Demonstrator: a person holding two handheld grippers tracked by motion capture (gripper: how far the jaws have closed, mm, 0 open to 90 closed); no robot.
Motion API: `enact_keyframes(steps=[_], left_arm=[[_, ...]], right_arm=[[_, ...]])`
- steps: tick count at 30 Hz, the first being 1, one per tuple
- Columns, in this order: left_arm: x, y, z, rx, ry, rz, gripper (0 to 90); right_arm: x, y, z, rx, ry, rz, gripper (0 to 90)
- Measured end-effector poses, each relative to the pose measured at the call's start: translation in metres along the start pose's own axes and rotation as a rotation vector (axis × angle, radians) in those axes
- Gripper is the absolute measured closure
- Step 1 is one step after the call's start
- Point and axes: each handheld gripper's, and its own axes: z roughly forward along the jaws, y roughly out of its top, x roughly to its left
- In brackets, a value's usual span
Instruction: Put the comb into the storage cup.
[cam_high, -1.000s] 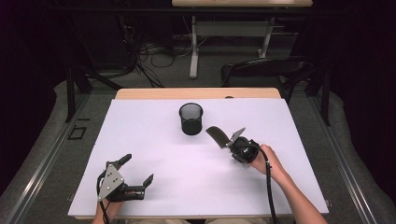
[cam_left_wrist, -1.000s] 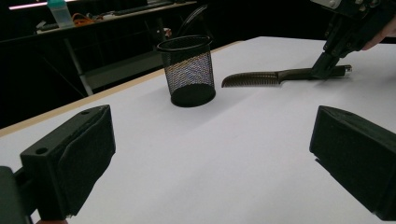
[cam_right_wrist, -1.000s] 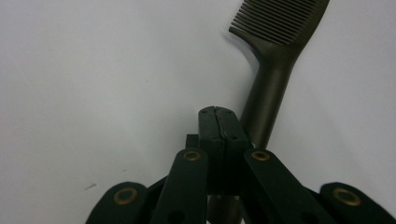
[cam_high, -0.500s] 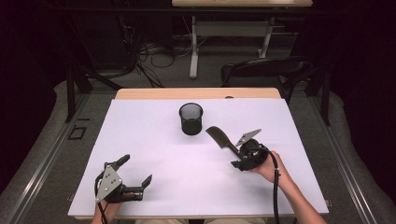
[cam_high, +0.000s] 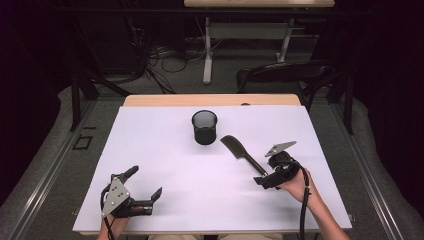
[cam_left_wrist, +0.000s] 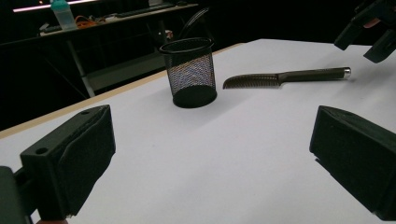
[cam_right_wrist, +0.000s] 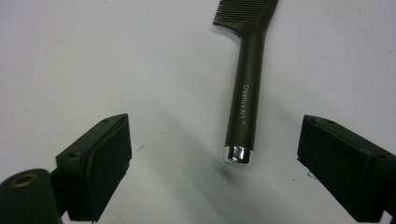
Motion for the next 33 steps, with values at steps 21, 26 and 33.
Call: enact_keyframes(steps=[21,26,33], left_arm=[[-0.001,0.0,0.001,0.006,-0.009,0.01,0.1],[-0.001,0.0,0.001,0.01,-0.007,0.011,0.1],[-0.001,0.0,0.001,0.01,-0.002,0.011,0.1]], right_arm=[[-0.008,0.026,0.004,0.036,-0.099,0.02,0.0],[-0.009,0.032,0.009,0.056,-0.122,0.005,0.0],[-0.012,0.04,0.018,0.092,-0.121,-0.013,0.0]])
